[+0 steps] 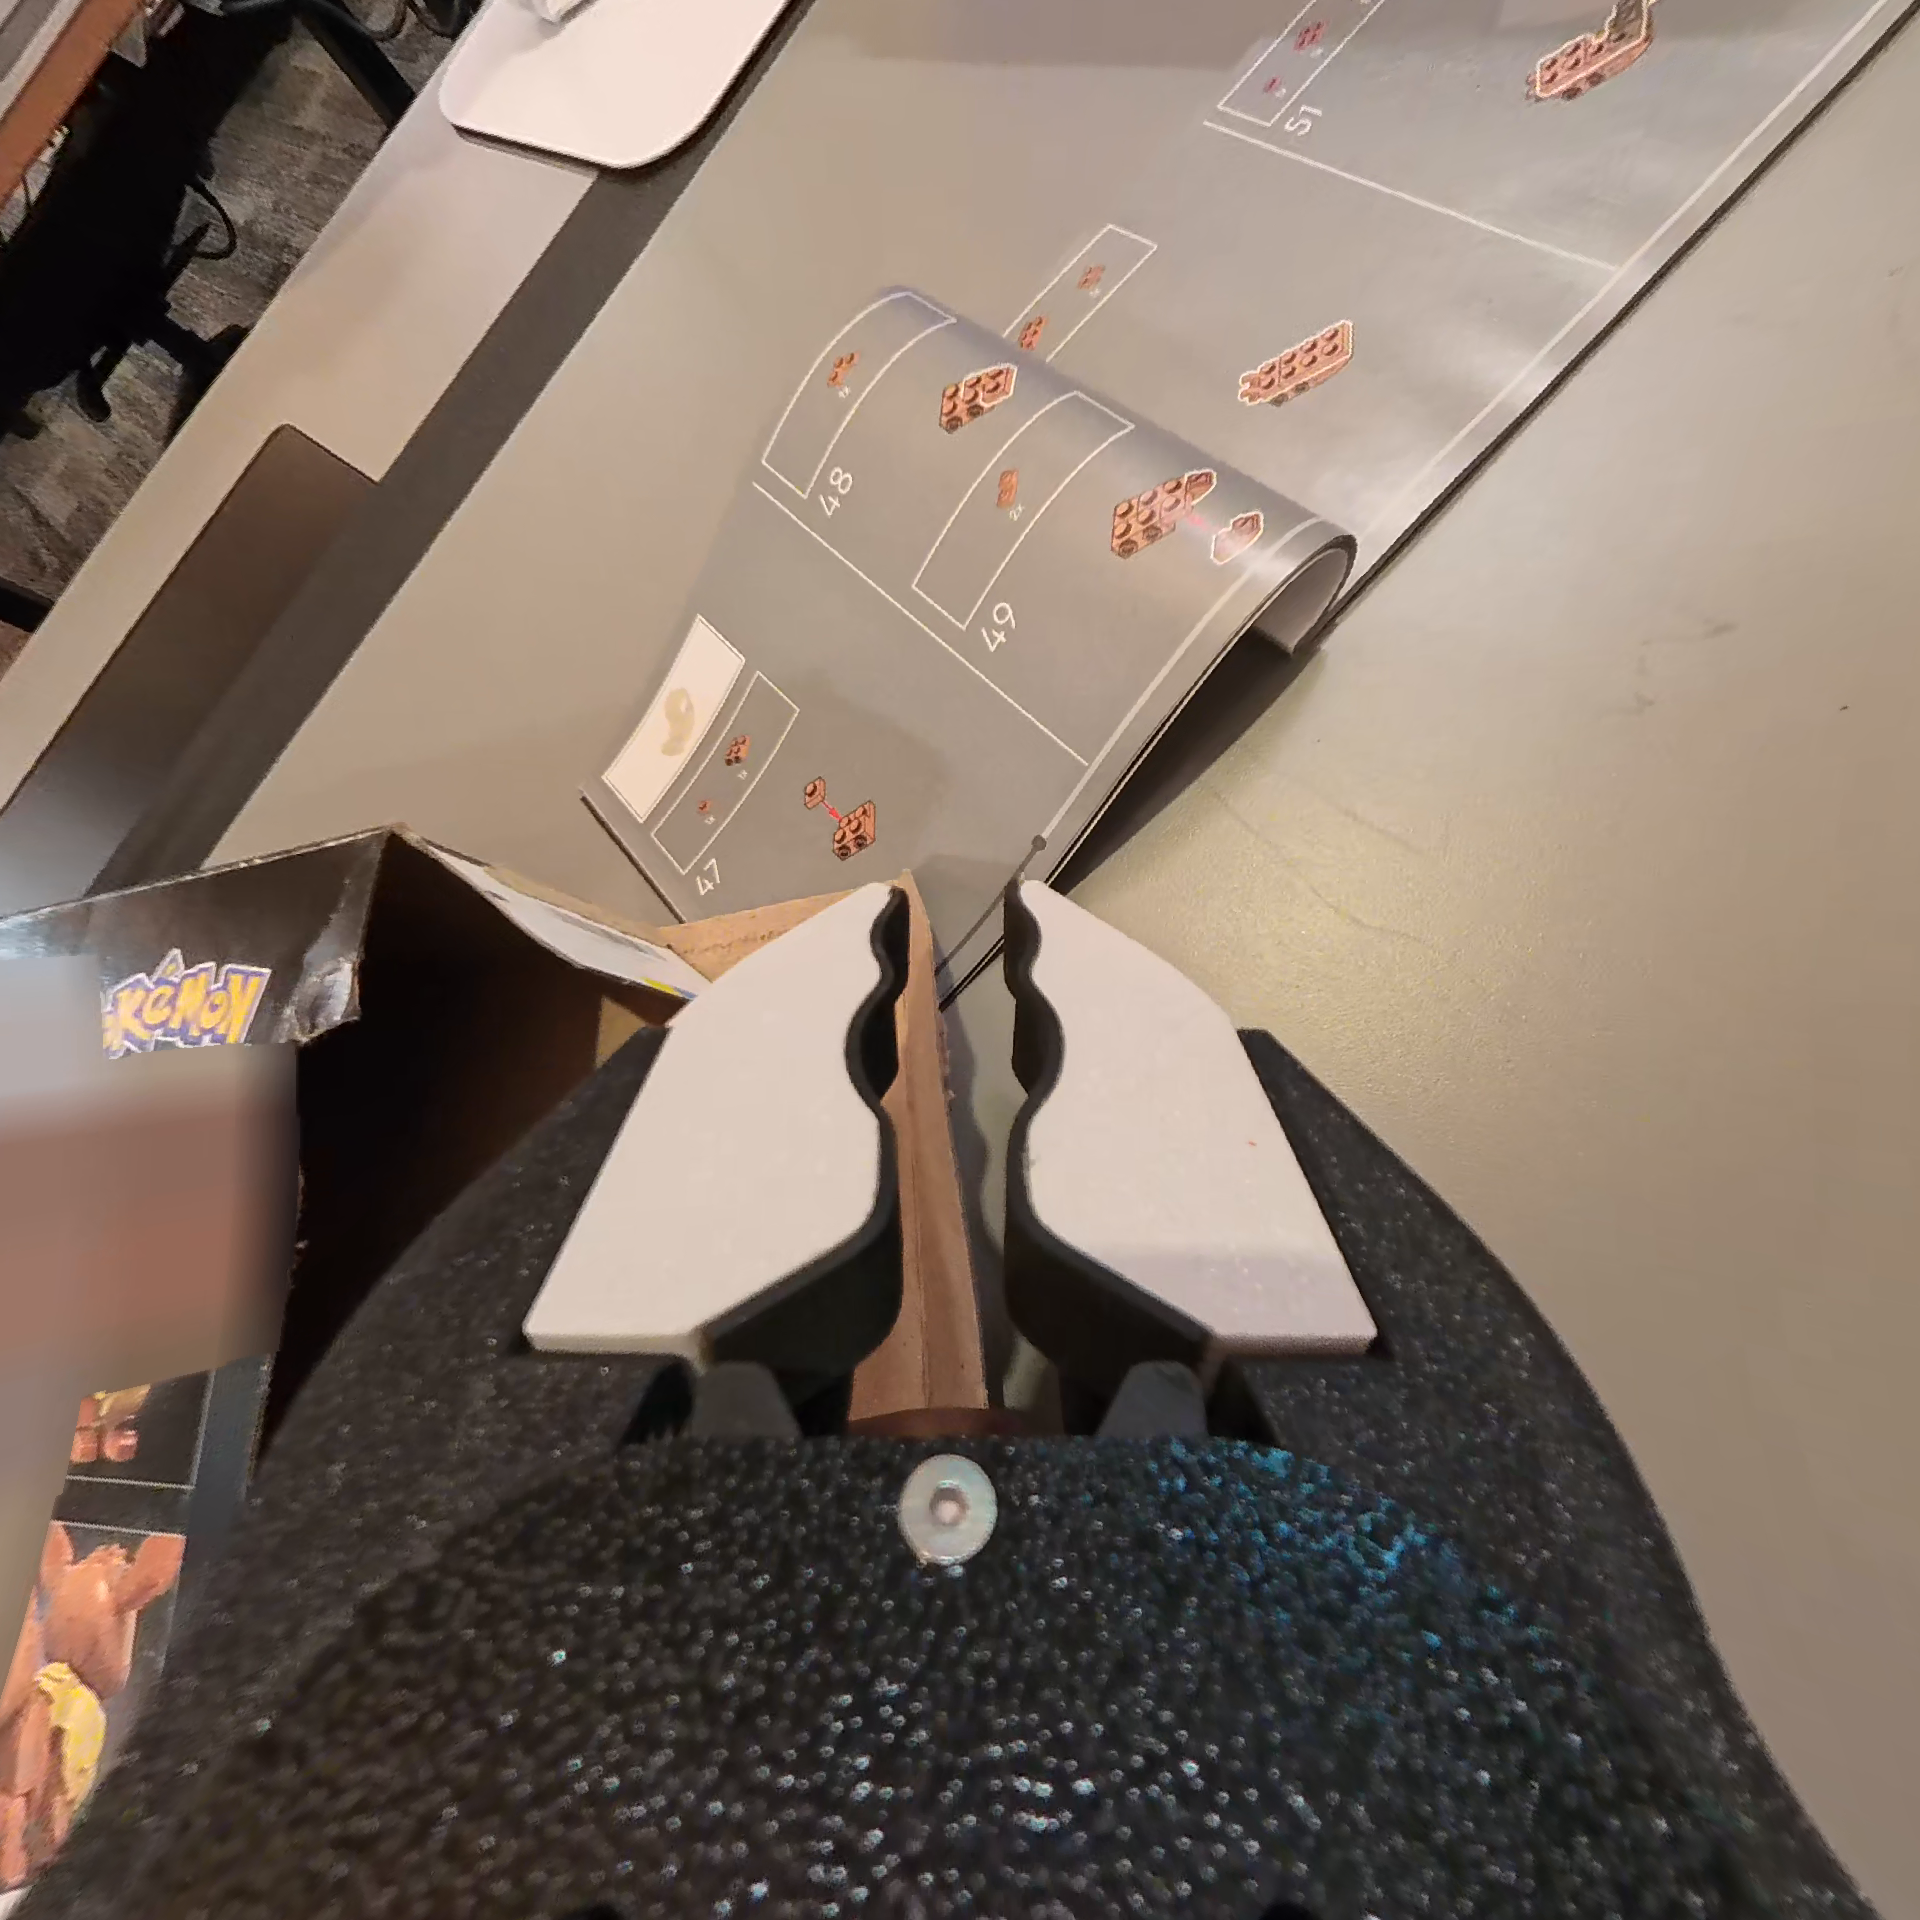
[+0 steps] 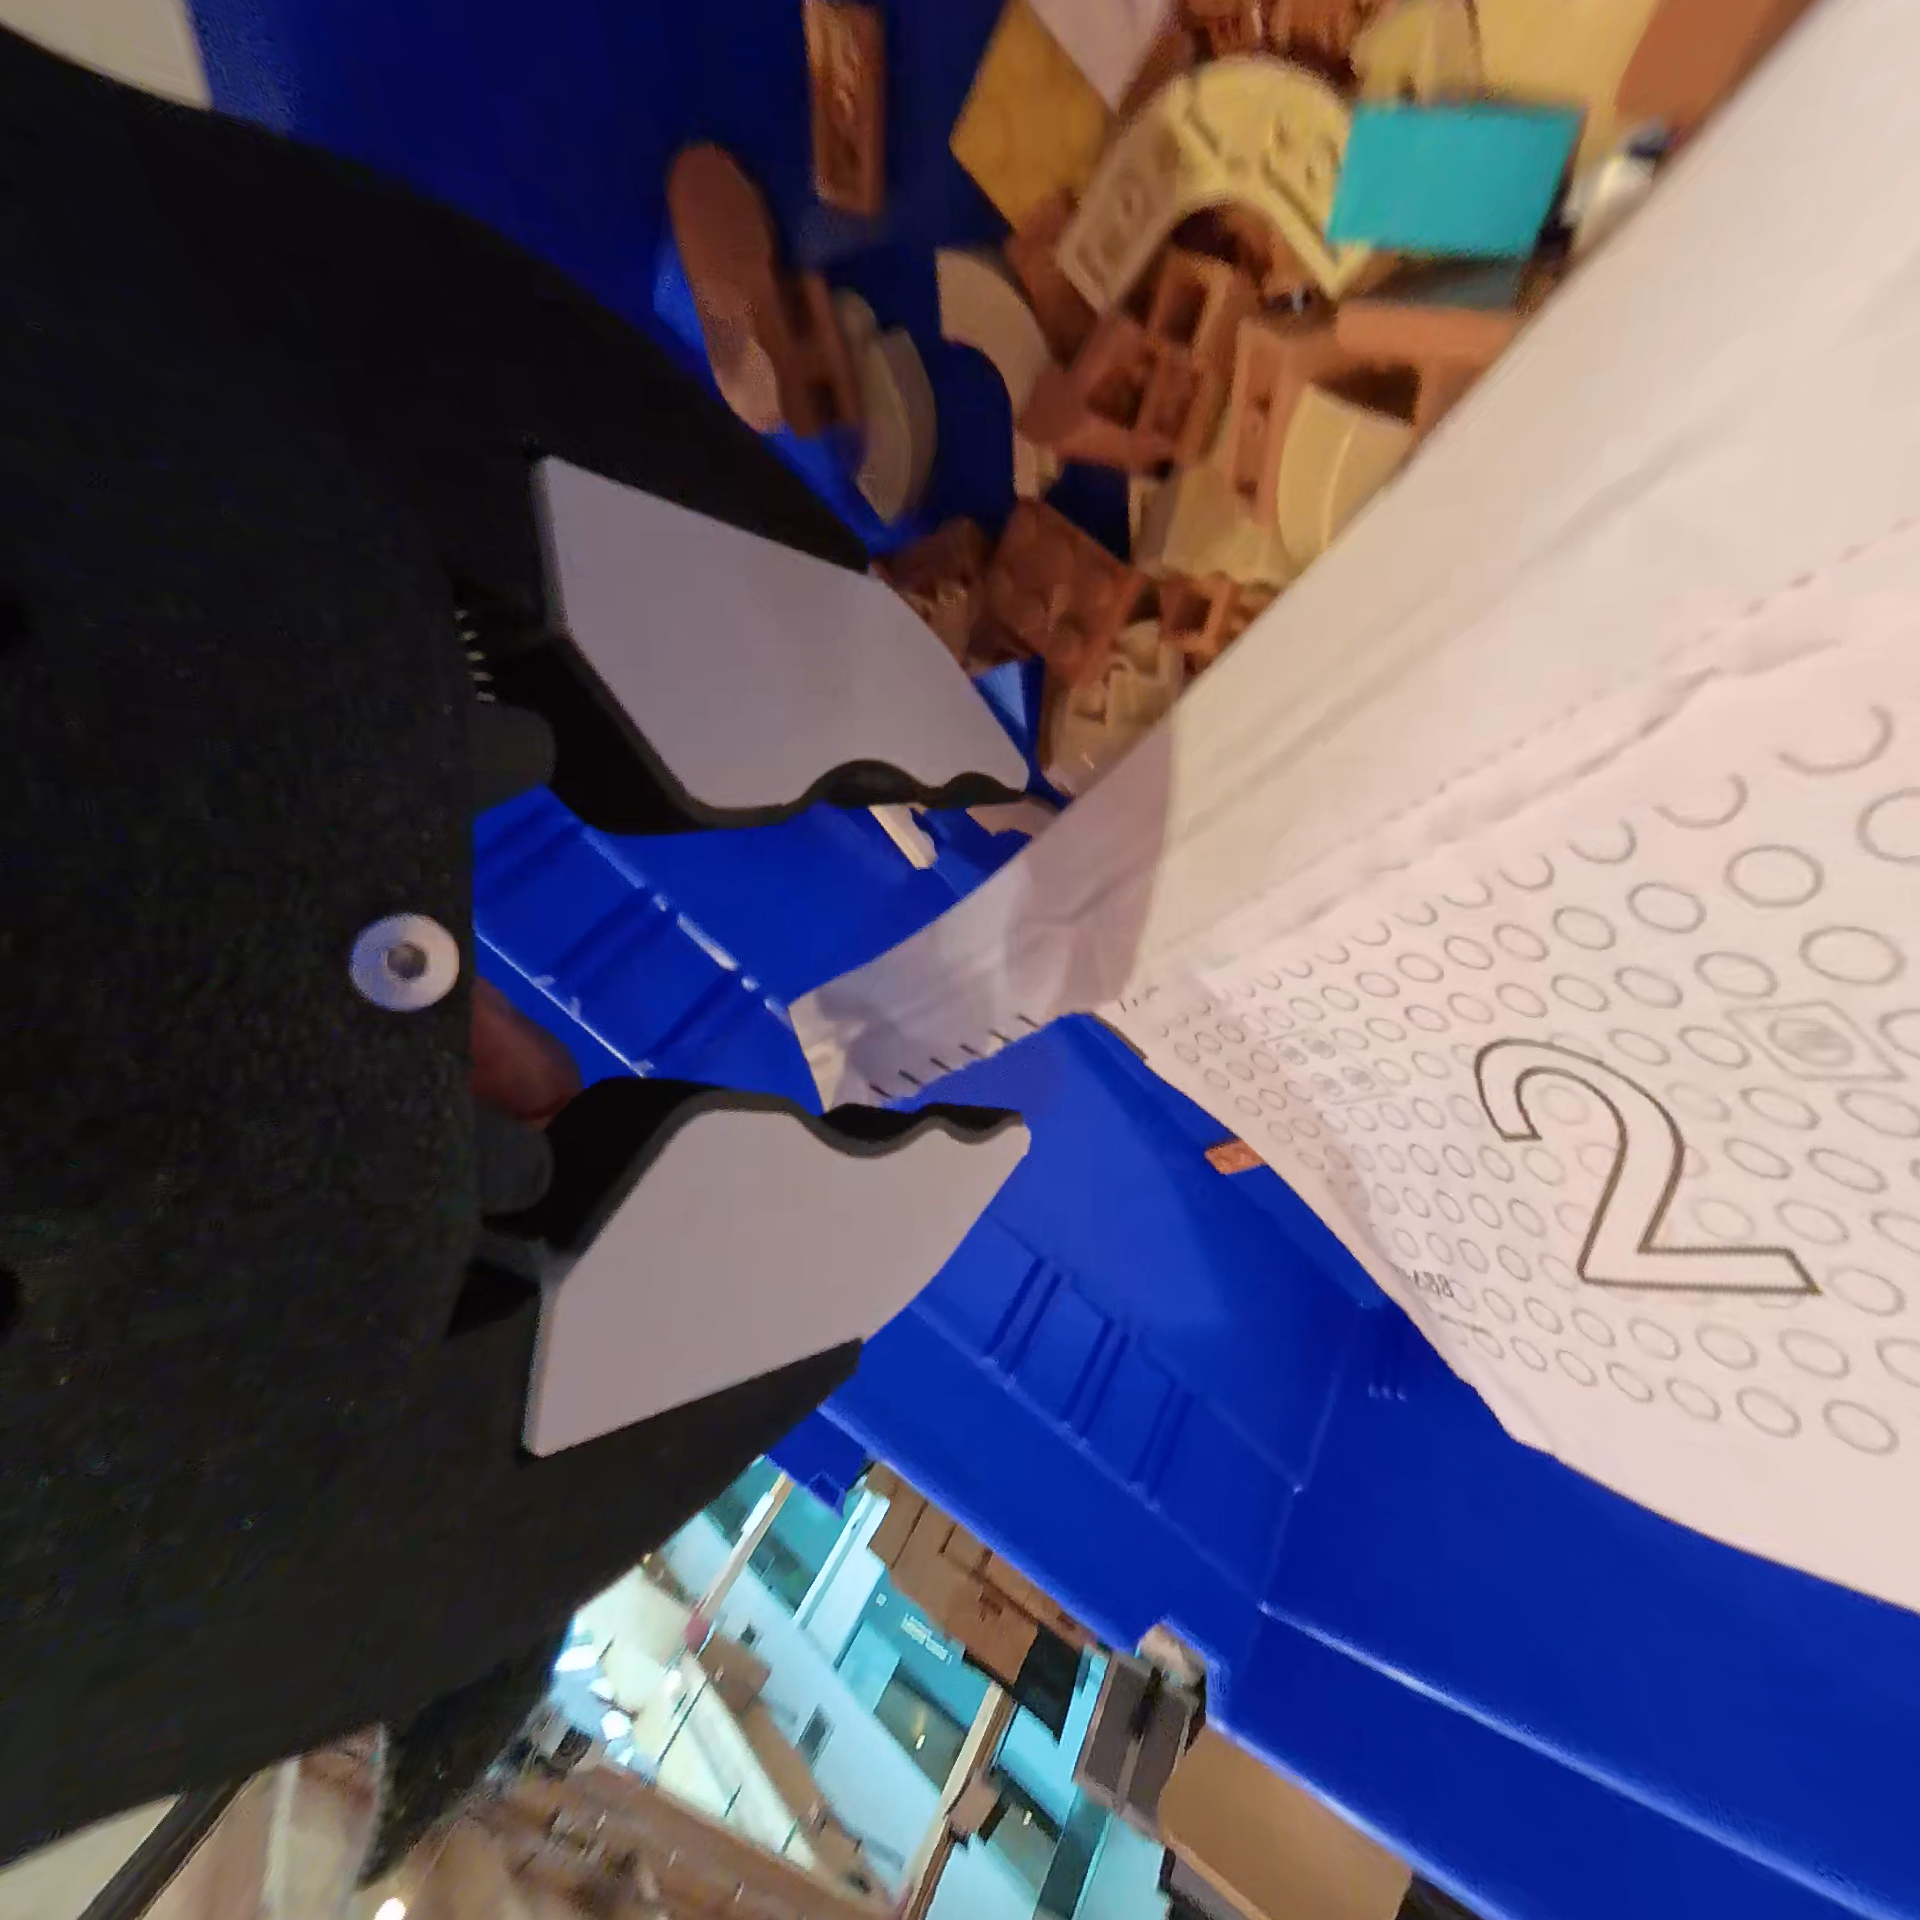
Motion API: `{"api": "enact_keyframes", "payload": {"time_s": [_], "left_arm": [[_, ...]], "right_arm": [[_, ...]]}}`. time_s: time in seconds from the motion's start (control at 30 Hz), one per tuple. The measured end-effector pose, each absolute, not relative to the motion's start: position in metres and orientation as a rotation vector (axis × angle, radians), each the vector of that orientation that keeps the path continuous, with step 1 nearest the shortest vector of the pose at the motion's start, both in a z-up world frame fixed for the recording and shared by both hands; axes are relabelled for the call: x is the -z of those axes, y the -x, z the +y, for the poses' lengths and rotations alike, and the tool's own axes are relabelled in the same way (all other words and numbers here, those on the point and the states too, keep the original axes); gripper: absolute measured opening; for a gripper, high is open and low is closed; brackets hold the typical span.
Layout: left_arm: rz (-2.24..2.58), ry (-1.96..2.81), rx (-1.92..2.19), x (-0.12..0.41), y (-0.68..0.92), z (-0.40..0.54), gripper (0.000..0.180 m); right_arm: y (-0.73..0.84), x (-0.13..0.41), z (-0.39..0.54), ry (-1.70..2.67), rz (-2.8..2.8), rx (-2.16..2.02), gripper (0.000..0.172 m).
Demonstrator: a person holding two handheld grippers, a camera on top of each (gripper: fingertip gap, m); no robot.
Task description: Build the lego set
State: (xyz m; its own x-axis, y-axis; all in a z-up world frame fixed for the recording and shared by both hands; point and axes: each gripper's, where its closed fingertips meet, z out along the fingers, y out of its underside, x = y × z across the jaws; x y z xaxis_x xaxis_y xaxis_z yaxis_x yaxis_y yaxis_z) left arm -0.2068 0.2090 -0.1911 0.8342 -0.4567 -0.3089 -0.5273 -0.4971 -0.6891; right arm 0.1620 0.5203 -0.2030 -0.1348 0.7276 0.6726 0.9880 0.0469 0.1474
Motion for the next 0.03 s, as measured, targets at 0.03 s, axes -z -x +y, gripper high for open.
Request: {"api": "enact_keyframes", "payload": {"time_s": [0.03], "left_arm": [[0.718, 2.172, -0.107, 0.1909, 0.2062, 0.2088, 0.017]], "right_arm": [[-0.1615, 0.2027, 0.5248, 1.708, -1.894, 0.854, 0.050]]}}
